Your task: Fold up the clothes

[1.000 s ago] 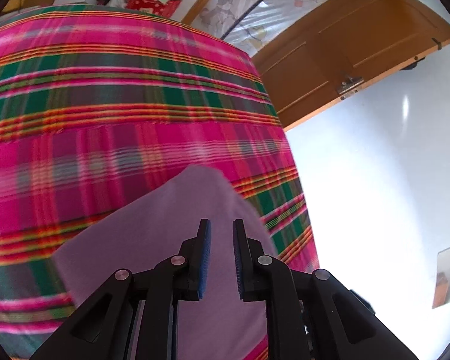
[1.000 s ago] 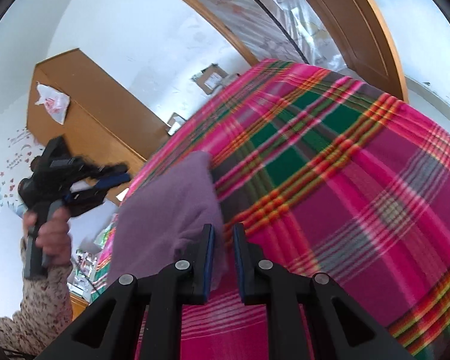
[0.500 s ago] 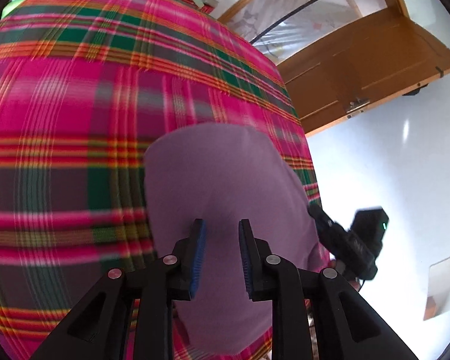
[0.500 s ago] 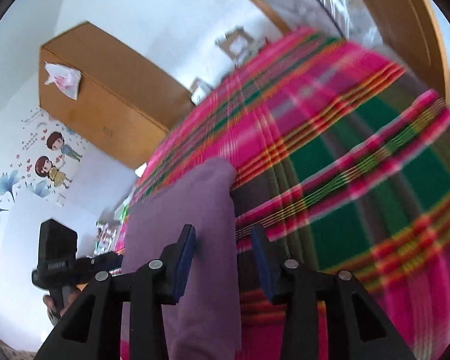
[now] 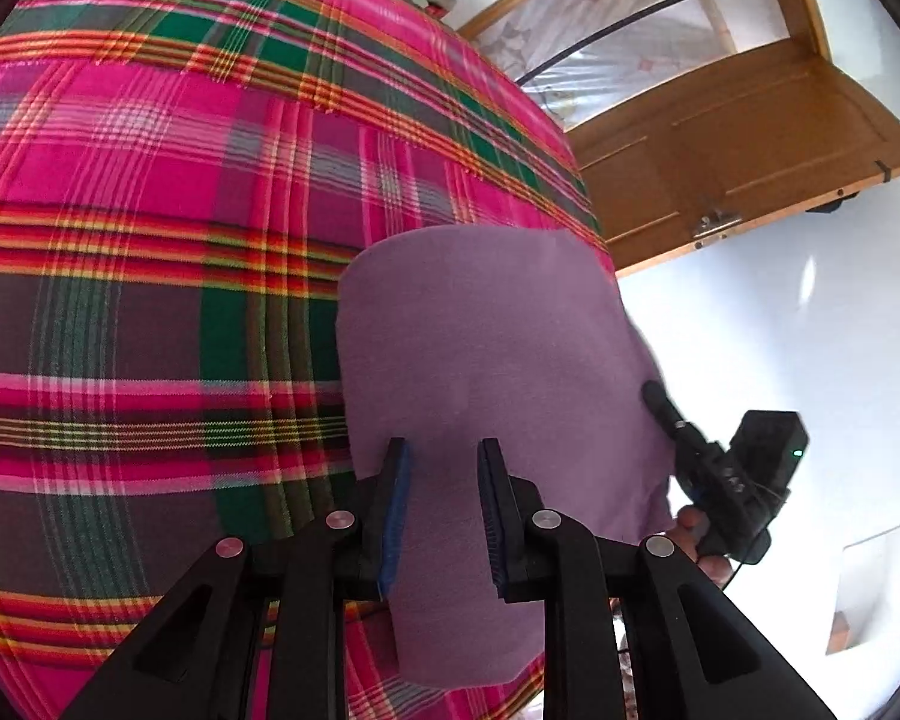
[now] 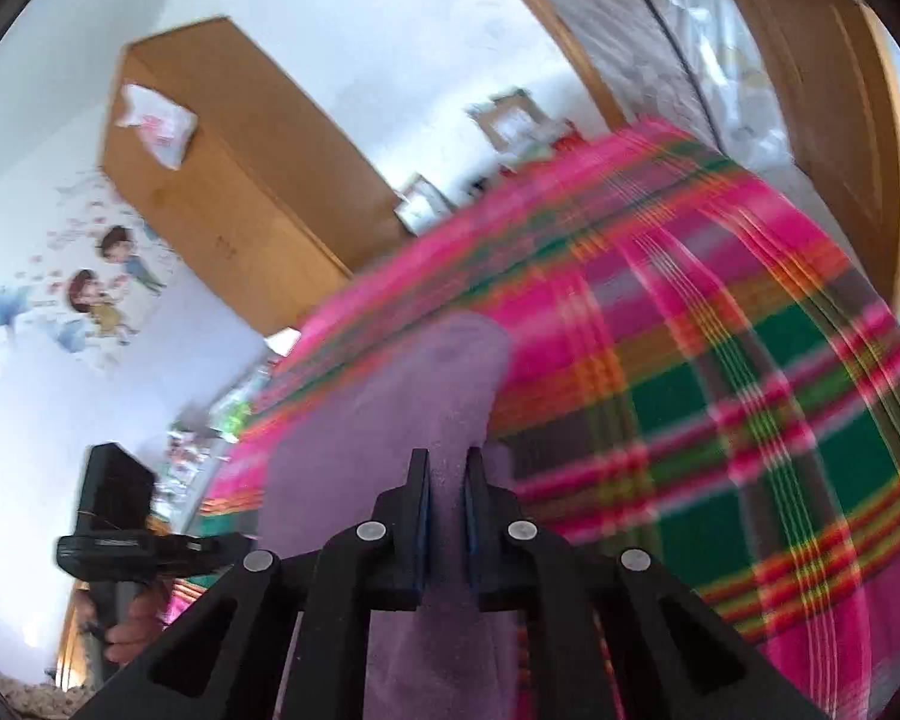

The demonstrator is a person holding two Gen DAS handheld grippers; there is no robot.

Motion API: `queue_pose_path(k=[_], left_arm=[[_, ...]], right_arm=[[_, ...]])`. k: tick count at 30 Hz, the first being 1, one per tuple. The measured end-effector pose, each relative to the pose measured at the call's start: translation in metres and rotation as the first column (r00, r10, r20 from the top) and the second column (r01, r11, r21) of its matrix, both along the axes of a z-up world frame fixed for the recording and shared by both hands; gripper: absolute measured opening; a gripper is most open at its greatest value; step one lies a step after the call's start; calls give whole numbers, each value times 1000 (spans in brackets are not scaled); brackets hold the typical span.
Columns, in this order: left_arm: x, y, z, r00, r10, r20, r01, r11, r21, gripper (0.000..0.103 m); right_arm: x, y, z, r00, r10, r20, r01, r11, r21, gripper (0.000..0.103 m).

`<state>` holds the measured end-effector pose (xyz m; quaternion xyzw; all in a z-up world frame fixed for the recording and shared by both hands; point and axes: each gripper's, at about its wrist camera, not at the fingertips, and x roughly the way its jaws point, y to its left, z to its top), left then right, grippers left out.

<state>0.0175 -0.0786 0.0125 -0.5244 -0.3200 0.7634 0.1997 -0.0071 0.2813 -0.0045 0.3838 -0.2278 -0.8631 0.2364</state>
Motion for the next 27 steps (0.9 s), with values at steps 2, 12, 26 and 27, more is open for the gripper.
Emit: queue_pose_path(k=[2, 12, 26, 27], left_arm=[[0, 0, -1, 1000, 0, 4, 0, 1000, 5, 23], [-3, 6, -5, 1000, 2, 10, -2, 1000, -1, 23], [-2, 11, -9, 1000, 1, 16, -1, 1000, 17, 23], [-2, 12, -9, 1000, -1, 18, 1, 1000, 21, 23]], right_arm=[[-1, 0, -18, 998, -18, 60, 16, 999, 36, 11], [14, 28, -19, 992, -70, 108, 72, 997, -12, 30], [120, 29, -10, 997, -62, -48, 68, 987, 143, 46], [118, 21, -10, 997, -55, -51, 62, 985, 161, 46]])
